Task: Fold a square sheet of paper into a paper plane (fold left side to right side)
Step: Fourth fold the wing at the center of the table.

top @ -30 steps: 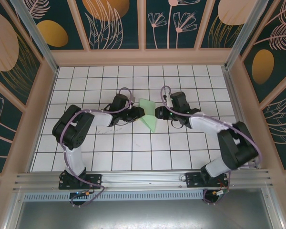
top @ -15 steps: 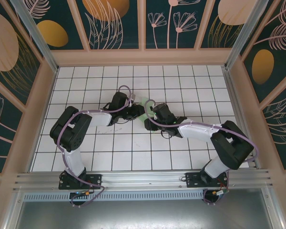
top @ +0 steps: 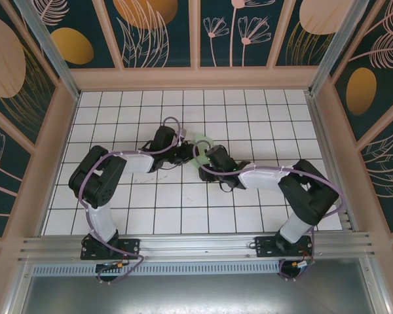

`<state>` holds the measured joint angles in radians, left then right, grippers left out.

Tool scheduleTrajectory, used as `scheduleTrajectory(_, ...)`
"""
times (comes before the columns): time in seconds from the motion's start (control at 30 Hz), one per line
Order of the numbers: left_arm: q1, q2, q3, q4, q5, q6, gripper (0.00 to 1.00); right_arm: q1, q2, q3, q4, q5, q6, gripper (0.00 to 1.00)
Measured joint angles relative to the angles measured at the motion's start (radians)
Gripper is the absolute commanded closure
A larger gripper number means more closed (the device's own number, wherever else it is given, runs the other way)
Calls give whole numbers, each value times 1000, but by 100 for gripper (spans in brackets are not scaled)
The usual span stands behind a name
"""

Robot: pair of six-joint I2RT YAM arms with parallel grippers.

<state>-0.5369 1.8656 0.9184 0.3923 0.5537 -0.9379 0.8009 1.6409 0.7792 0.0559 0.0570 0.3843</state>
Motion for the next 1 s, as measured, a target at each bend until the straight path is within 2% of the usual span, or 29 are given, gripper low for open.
scheduleTrajectory(0.27, -1, 0, 5, -1, 0, 0, 79, 7, 25, 18, -1, 35, -3, 64)
scheduleTrajectory(0.5, -2, -2, 8, -11, -1, 0, 72, 10, 36, 22, -3, 48, -5, 70)
scheduleTrajectory(0.83, -1, -55, 7, -59, -31, 17, 47, 11, 45, 23, -3, 47, -11, 80)
scheduleTrajectory(1.0, 19, -107, -9, -68, -40, 23, 39, 11, 51, 23, -3, 38, -11, 83)
